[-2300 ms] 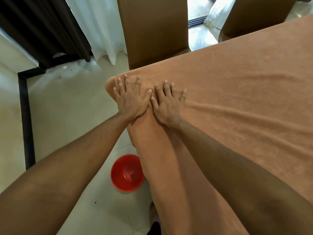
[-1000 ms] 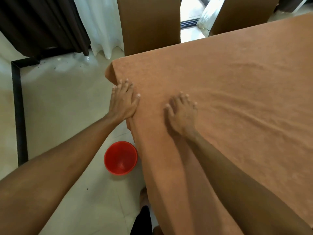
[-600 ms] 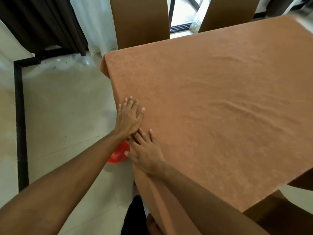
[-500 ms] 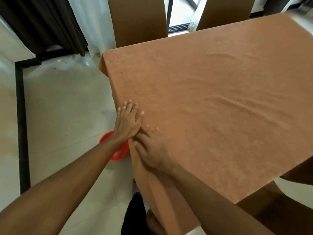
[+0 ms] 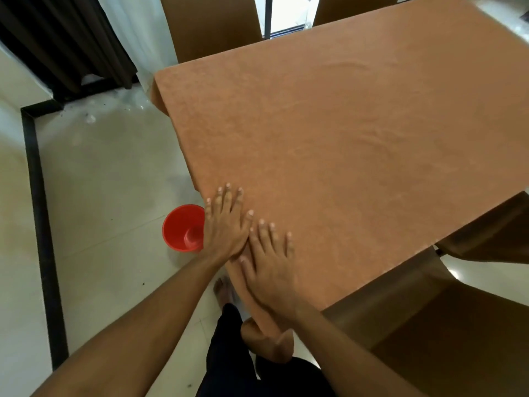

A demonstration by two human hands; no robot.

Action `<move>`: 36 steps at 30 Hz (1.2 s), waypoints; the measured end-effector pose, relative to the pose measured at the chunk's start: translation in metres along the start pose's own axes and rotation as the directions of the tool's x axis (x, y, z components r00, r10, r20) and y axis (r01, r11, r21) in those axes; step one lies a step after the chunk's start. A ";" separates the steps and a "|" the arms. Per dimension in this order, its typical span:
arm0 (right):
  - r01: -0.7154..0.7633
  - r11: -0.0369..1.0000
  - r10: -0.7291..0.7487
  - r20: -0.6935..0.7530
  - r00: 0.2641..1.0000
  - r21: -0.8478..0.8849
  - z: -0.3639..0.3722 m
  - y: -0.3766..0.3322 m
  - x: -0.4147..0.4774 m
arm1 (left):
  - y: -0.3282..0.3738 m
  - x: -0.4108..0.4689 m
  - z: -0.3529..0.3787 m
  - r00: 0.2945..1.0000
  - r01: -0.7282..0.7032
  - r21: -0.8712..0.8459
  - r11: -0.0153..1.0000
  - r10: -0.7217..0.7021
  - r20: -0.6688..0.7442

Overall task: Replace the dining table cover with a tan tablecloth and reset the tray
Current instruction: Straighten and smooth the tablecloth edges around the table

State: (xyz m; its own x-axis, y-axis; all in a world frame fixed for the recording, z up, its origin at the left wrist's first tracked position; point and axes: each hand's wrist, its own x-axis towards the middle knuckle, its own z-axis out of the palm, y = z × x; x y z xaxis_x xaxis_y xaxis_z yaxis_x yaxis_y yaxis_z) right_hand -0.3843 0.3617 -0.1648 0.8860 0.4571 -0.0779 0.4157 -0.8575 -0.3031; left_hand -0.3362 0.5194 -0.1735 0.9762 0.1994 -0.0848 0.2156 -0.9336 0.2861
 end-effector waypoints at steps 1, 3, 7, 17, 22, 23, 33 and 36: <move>0.022 1.000 -0.022 -0.005 1.000 0.001 0.002 -0.010 -0.011 | -0.006 -0.001 0.001 1.000 -0.015 0.023 1.000 0.015 0.004; 0.070 0.996 -0.069 -0.009 0.998 0.056 -0.002 -0.013 -0.026 | -0.011 -0.002 0.001 1.000 -0.029 0.051 0.998 0.028 0.013; -0.041 0.984 0.052 -0.060 0.997 0.174 -0.030 0.021 -0.007 | -0.009 -0.004 -0.001 0.999 -0.018 0.074 0.997 0.016 0.028; -0.160 0.986 0.160 0.003 0.987 -0.040 -0.009 0.053 -0.034 | 0.001 -0.029 -0.009 0.993 -0.090 0.103 0.991 0.081 0.082; -0.181 0.981 0.179 -0.037 0.983 -0.062 0.004 0.022 -0.041 | 0.010 -0.041 -0.001 0.986 -0.145 0.086 0.986 0.137 0.097; -0.188 0.980 0.185 -0.038 0.982 -0.066 0.003 0.020 -0.040 | 0.009 -0.039 -0.002 0.986 -0.148 0.092 0.985 0.139 0.093; -0.217 0.975 0.214 -0.064 0.975 -0.052 0.006 0.005 -0.018 | -0.015 -0.014 -0.021 0.963 -0.202 0.099 0.974 0.179 0.202; -0.212 0.976 0.209 -0.061 0.976 -0.046 0.008 0.009 -0.022 | -0.018 -0.018 -0.028 0.947 -0.220 0.075 0.973 0.195 0.255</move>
State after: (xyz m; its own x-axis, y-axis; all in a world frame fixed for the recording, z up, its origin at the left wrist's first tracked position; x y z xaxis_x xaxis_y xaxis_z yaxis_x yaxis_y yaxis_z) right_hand -0.4019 0.3462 -0.1733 0.9643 0.2521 -0.0816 0.2271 -0.9450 -0.2354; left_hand -0.3570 0.5409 -0.1499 0.9611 -0.0685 -0.2677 -0.0067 -0.9743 0.2254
